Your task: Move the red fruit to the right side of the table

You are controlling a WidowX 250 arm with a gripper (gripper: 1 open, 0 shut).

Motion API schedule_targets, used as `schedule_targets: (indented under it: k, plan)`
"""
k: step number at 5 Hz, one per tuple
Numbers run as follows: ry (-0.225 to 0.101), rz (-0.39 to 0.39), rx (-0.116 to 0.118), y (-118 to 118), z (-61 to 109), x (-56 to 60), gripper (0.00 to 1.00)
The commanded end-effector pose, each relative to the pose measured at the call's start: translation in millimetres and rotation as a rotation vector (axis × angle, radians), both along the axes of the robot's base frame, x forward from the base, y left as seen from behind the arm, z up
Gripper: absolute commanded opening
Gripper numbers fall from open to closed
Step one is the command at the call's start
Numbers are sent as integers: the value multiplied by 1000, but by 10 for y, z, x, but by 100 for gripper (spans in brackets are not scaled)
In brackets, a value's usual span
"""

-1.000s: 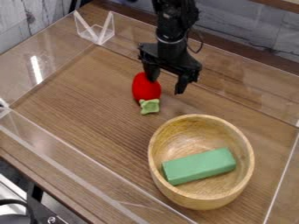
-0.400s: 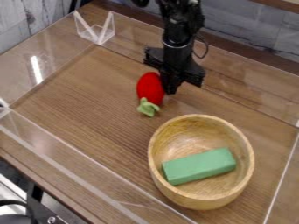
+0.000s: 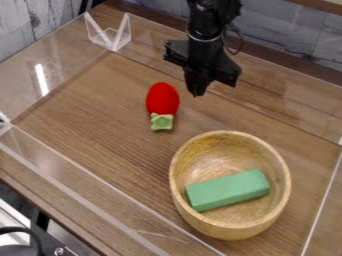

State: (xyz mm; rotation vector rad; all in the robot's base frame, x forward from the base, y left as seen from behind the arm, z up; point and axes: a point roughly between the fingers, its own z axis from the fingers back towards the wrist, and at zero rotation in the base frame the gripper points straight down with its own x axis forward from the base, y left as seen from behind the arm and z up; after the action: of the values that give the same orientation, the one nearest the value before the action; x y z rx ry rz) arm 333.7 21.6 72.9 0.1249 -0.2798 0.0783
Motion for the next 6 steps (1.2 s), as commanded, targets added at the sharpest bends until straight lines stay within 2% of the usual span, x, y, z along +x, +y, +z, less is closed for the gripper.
schedule_targets:
  k: [1, 2, 4, 6]
  plan:
    - [-58, 12, 3, -35, 304, 108, 0]
    - [-46, 19, 3, -42, 358, 140, 100]
    - [2, 68, 5, 2, 236, 41, 100]
    - [57, 64, 9, -11, 122, -95, 100]
